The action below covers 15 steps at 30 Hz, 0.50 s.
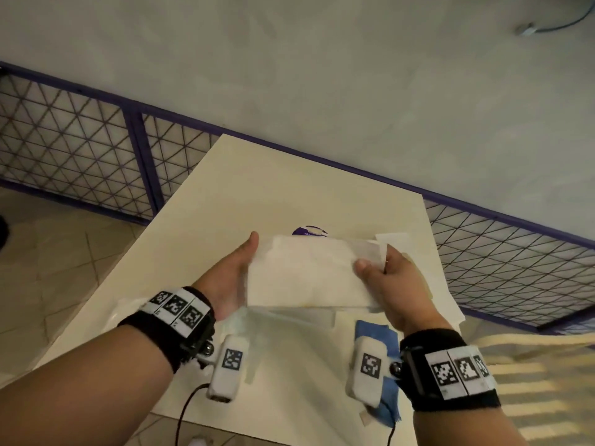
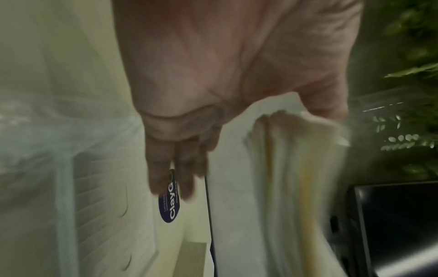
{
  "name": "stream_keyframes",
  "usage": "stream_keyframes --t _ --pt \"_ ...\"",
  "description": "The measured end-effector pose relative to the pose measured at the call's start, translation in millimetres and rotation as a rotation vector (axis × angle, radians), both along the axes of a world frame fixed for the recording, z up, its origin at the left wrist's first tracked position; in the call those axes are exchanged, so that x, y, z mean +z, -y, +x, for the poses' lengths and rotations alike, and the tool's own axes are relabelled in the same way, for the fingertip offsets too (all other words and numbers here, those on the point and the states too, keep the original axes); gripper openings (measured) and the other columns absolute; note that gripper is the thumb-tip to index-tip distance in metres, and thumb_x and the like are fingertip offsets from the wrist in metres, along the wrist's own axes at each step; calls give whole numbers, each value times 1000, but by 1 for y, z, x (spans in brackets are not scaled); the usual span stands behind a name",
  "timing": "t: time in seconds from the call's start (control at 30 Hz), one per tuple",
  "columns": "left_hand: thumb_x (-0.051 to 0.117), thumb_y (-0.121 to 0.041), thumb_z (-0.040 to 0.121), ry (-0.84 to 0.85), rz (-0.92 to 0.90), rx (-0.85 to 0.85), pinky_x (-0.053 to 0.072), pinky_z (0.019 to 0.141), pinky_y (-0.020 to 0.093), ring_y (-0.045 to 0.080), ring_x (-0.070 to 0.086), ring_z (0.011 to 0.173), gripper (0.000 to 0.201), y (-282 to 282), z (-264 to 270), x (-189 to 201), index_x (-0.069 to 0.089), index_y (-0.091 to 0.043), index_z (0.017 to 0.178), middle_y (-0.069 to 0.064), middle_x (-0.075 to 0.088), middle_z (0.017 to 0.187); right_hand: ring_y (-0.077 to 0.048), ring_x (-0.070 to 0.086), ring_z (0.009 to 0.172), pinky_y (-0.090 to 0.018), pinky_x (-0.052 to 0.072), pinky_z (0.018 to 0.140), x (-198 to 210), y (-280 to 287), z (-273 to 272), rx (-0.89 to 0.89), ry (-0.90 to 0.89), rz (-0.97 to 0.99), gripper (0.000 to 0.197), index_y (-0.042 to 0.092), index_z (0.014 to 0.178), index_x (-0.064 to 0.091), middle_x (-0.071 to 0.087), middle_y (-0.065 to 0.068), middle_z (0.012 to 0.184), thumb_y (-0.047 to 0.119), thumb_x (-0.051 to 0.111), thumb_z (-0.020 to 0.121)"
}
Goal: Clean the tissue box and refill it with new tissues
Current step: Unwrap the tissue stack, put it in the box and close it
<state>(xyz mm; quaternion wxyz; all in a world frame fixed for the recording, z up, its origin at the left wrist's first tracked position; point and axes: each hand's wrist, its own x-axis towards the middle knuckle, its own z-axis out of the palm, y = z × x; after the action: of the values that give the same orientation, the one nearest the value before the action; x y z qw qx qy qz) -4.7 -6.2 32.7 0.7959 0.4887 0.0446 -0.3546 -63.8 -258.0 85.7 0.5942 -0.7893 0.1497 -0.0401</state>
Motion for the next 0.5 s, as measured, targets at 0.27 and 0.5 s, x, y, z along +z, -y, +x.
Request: stream_keyframes --t 0.27,0.5 --pt "60 -8 84 472 721 118 49 91 39 24 60 103 37 24 40 -1 55 -20 118 4 65 111 -19 62 82 -23 52 69 -46 -7 32 -75 -36 127 26 12 102 63 68 -6 92 -4 61 82" --pt "53 -3 83 386 787 155 47 79 35 27 56 96 29 22 51 -28 51 -16 108 8 60 106 -28 64 85 -37 59 69 -82 -19 46 -169 -78 86 23 19 96 60 68 -9 93 1 61 81"
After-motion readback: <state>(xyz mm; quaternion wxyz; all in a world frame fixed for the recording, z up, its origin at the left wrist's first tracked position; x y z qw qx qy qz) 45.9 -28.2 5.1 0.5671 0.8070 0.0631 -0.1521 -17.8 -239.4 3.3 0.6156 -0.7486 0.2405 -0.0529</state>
